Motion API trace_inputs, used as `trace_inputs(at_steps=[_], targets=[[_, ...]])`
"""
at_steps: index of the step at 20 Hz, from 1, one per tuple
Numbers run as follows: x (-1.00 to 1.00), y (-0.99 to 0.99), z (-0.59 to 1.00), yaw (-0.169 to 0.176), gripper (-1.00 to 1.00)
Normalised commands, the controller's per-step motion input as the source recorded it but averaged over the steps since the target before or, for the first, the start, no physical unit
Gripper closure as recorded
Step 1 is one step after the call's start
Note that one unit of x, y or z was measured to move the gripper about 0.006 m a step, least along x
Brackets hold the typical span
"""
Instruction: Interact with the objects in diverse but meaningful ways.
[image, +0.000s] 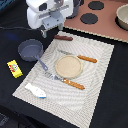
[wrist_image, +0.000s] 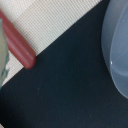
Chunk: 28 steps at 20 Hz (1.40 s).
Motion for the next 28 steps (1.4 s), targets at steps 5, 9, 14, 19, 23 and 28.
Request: trace_inputs(at_steps=[5,9,14,19,23,28], targets=[[-0.4,-0.29,-0.33,-0.071,-1.0],[-0.41,-0.27,-0.35,-0.064,-1.0],[-0.22,-0.13,-0.32,-0.083,-1.0],[-0.1,-0.02,-0.31,-0.087,-1.0],[-0.06,0.0,-0.28,-0.095,-1.0],[-0.1,-0.02,-0.28,-0.095,1.0]])
